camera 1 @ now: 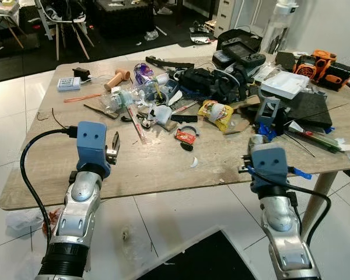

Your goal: Picking trash to rubbish bin

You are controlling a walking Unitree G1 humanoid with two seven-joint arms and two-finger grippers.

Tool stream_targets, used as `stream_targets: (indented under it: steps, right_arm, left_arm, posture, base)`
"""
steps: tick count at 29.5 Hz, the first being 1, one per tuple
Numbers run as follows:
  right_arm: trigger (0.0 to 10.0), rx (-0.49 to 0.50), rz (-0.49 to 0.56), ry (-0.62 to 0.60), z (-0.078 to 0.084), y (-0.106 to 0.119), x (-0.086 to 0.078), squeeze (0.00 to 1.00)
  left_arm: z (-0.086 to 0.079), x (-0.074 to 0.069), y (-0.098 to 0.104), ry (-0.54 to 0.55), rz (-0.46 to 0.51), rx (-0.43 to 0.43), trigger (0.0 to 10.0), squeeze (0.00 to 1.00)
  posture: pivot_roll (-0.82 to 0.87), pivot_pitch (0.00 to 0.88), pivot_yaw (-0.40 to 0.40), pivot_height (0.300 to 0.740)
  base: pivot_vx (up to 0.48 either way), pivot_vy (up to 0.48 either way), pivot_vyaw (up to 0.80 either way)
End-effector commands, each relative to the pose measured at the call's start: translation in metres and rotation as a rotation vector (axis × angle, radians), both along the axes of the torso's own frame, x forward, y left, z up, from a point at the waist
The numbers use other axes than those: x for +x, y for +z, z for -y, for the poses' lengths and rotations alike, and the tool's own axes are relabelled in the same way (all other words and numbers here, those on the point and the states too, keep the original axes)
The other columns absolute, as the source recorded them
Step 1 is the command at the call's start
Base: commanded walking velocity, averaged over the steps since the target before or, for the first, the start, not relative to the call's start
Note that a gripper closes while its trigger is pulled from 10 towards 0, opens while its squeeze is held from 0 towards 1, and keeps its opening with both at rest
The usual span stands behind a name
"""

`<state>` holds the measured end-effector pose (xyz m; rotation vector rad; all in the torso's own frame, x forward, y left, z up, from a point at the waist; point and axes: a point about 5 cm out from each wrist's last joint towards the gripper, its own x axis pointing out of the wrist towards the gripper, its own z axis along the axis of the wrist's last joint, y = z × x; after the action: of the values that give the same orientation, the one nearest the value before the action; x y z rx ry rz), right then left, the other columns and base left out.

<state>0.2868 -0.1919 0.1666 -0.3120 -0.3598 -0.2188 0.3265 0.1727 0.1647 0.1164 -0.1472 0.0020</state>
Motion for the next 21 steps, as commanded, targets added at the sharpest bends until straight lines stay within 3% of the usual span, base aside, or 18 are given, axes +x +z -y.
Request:
stream_targets:
  steps: [1,4,5,9,15,21]
  right_arm:
    - [10.0,0.027,-0.003,-0.032,0.006,-0.005,-0.005,0.0]
    - [10.0,0.037,-0.022,-0.035,0.008,-0.011,-0.008,0.0]
    - [10.0,0.086,-0.079,-0.054,0.014,-0.028,-0.015,0.0]
    - [10.0,0.16,-0.147,-0.057,0.018,-0.045,-0.018,0.0]
    - [10.0,0.182,-0.187,-0.022,0.014,-0.05,-0.016,0.0]
    - [10.0,0.171,-0.192,0.03,0.005,-0.049,-0.013,0.0]
  left_arm:
    - [-0.002,-0.002,-0.009,0.002,-0.019,-0.01,10.0,0.0]
    - [-0.003,-0.003,-0.014,0.002,-0.029,-0.01,10.0,0.0]
    - [-0.001,-0.005,-0.02,-0.033,-0.038,-0.042,10.0,0.0]
    - [0.006,-0.007,-0.018,-0.087,-0.019,-0.089,10.0,0.0]
    - [0.014,-0.006,-0.016,-0.117,-0.011,-0.088,10.0,0.0]
    - [0.022,-0.005,-0.015,-0.158,-0.006,-0.083,10.0,0.0]
  posture:
    - [-0.11,0.07,0.041,0.74]
    - [-0.11,0.069,0.04,0.74]
    - [-0.12,0.07,0.031,0.74]
    - [-0.12,0.071,0.019,0.74]
    - [-0.12,0.074,0.014,0.74]
    - [-0.12,0.08,0.017,0.74]
  base:
    - [0.0,0.0,0.0]
    - [0.0,0.0,0.0]
    - [0.0,0.0,0.0]
    - [0.0,0.0,0.0]
    - [0.0,0.0,0.0]
    - [0.0,0.0,-0.73]
